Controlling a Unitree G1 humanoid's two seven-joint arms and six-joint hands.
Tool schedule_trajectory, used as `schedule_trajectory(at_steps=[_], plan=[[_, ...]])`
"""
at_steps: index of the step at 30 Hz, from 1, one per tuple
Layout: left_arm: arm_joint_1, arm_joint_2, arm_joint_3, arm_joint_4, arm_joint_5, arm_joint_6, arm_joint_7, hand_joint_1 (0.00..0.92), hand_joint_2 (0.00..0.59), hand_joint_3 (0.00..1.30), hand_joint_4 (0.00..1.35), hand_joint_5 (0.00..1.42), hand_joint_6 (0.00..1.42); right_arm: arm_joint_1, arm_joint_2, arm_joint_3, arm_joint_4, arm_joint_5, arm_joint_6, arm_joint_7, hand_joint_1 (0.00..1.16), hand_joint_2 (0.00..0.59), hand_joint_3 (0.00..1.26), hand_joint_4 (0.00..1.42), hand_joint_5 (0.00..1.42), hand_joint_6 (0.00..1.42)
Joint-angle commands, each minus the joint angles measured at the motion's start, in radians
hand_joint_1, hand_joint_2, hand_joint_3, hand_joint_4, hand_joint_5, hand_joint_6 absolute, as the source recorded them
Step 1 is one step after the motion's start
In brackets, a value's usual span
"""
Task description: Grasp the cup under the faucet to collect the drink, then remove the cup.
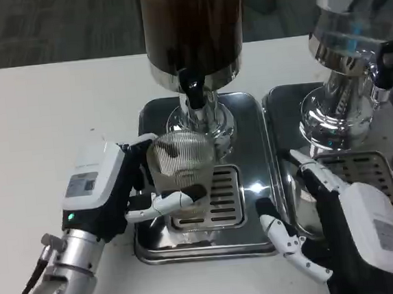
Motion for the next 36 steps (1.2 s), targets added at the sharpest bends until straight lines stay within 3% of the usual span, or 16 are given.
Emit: schedule_trajectory(at_steps=[1, 15, 25, 31, 36], plan=[[-0.022, -0.017, -0.027, 0.027, 0.008, 0.014, -0.025, 0.262, 0.111, 0.68, 0.89, 1.00, 1.24, -0.018, 0.016, 0.014, 0.017, -0.001, 0.011, -0.023, 0.28, 0.350, 0.21, 0.19, 0.26, 0.26], [-0.061, -0.024, -0.083, 0.049, 0.014, 0.019, -0.089, 0.208, 0.114, 0.57, 0.74, 0.86, 1.09, -0.040, 0.033, 0.027, 0.046, 0.009, 0.018, -0.033, 0.28, 0.350, 0.22, 0.19, 0.26, 0.27], [-0.041, 0.014, -0.084, 0.018, 0.011, 0.034, -0.109, 0.093, 0.067, 0.46, 0.57, 0.68, 0.85, -0.044, 0.039, 0.028, 0.061, 0.018, 0.013, -0.032, 0.28, 0.350, 0.22, 0.19, 0.26, 0.27], [0.002, 0.059, -0.050, -0.028, -0.015, 0.037, -0.098, 0.047, 0.045, 0.38, 0.46, 0.57, 0.69, -0.060, 0.035, 0.030, 0.073, 0.028, 0.009, -0.031, 0.28, 0.350, 0.22, 0.19, 0.26, 0.27], [0.098, 0.148, 0.029, -0.159, -0.050, 0.008, -0.076, 0.023, 0.041, 0.36, 0.41, 0.49, 0.55, -0.066, 0.033, 0.030, 0.083, 0.037, 0.004, -0.032, 0.28, 0.350, 0.22, 0.19, 0.26, 0.27]])
